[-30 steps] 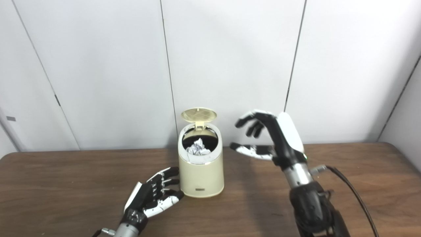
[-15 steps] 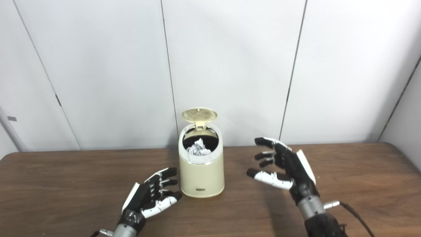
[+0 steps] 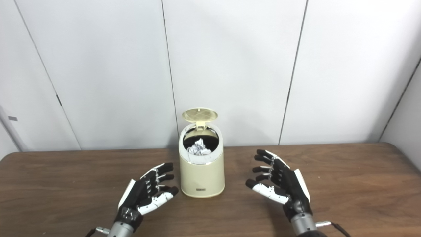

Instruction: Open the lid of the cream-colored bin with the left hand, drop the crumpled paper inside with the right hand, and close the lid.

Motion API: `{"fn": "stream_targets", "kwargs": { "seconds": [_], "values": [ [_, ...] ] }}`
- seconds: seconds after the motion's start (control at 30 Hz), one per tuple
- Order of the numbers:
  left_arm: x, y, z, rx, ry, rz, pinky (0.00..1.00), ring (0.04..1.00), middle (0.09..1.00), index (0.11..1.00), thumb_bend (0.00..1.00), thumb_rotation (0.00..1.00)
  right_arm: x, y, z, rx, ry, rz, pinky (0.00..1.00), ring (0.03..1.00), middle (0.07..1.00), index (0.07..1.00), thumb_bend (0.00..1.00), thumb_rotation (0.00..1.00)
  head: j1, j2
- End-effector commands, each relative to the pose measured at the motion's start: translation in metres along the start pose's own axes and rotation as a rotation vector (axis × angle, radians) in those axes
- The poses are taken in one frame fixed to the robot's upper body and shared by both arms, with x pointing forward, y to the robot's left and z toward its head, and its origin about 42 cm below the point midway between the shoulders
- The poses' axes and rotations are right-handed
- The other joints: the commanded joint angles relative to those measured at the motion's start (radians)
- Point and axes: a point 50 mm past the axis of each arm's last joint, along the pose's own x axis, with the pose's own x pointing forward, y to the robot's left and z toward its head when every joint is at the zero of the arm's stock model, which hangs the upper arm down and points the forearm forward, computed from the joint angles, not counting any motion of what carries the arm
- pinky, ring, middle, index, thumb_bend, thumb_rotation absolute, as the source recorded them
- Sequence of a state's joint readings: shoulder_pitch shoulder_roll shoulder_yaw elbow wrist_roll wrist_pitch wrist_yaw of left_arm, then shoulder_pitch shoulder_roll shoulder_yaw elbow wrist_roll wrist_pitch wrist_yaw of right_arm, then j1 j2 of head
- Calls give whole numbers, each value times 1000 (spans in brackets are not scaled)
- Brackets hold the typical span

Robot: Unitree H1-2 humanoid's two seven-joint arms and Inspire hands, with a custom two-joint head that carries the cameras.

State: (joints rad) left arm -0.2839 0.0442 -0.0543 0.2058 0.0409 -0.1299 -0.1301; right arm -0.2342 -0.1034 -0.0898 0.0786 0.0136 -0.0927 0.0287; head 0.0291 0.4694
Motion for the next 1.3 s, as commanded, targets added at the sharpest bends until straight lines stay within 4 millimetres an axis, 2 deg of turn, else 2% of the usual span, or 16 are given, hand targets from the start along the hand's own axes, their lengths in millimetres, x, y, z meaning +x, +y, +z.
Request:
{"fn": "stream_targets", "kwargs": {
  "seconds": [0.0,0.17,0.23,0.37,0.43,0.63,0.8,1.0,1.27],
  "values": [
    [8,3,17,12,-69,15,655,806,858,859,698,262,9,-4,16,-1,-101,-21,561,645,772,771,839,304,1,-1],
    [9,5,21,31,-89,33,662,792,845,846,692,267,11,-5,16,-30,-104,-22,533,631,763,765,813,297,4,-7],
    [10,7,24,35,-101,45,682,800,837,841,700,269,11,-4,16,-32,-97,-21,552,627,760,762,815,289,1,-8],
    [15,14,42,89,-169,76,690,804,834,846,718,279,9,-3,15,-29,-87,-17,571,631,757,760,819,273,7,-12],
    [18,17,49,124,-193,87,683,825,871,856,726,282,8,-1,16,-32,-86,-15,568,627,751,752,824,267,6,-14],
    [43,27,77,264,-278,66,657,854,931,889,697,247,7,4,18,-51,-79,-11,568,619,750,745,805,257,5,-21],
    [66,32,101,300,-312,41,675,869,894,916,763,271,8,8,18,-38,-72,-6,550,620,751,745,788,221,2,-28],
    [85,33,121,356,-328,17,646,870,899,889,810,278,7,9,19,-25,-68,-9,536,619,748,744,773,187,1,-31],
    [102,28,139,371,-345,-32,704,910,928,908,831,277,6,10,21,-53,-65,-8,543,618,751,741,760,201,-2,-38]
  ]
}}
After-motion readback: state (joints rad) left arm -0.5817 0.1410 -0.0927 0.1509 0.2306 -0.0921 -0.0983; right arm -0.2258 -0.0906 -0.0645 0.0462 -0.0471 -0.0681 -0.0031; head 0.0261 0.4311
